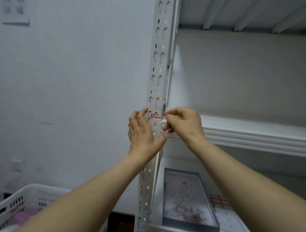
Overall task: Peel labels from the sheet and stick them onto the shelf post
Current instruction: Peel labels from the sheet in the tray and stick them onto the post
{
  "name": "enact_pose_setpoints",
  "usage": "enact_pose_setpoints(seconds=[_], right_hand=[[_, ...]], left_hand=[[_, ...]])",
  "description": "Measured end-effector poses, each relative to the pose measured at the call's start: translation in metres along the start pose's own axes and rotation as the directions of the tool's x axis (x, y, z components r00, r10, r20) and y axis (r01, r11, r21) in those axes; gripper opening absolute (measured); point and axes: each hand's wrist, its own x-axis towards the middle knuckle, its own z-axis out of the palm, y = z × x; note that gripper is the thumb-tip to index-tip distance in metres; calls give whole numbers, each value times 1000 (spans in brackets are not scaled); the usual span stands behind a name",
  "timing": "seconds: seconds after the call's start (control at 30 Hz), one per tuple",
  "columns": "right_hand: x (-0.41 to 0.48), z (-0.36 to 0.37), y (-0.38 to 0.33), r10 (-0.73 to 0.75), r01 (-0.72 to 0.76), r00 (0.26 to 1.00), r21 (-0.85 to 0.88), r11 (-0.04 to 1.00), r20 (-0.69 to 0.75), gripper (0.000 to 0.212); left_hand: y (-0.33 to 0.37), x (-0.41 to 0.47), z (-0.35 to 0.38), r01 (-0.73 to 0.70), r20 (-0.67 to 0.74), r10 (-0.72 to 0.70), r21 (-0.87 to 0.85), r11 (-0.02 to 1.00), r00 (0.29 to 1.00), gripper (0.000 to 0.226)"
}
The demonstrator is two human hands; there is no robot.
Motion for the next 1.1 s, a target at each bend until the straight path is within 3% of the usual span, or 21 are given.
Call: enact_pose_setpoints(seconds=[0.07,0.17,0.27,0.4,0.63,0.97,1.1], right_hand=[[11,7,-6,-70,66,994,-57,996,-82,18],[22,15,-13,-42,27,996,-185,982,-78,54],[29,24,-15,98,-95,995,-162,982,8,67],[38,32,-14,152,-134,983,-163,977,106,34],[43,41,-20,209,-193,974,-173,966,83,11],[43,52,-15,193,-193,981,-150,970,-14,18],[43,53,-17,183,-185,983,-139,973,-30,9]], left_hand=[[-5,7,1,86,122,-79,-47,995,989,108],[-15,21,5,208,244,-167,-154,966,955,127],[-21,31,8,284,341,-208,-191,940,917,119],[-27,33,6,258,412,-182,-135,957,893,76],[-33,32,8,239,457,-147,-151,959,877,67],[-35,31,8,237,456,-121,-206,949,882,76],[-35,31,9,241,461,-119,-215,946,880,72]])
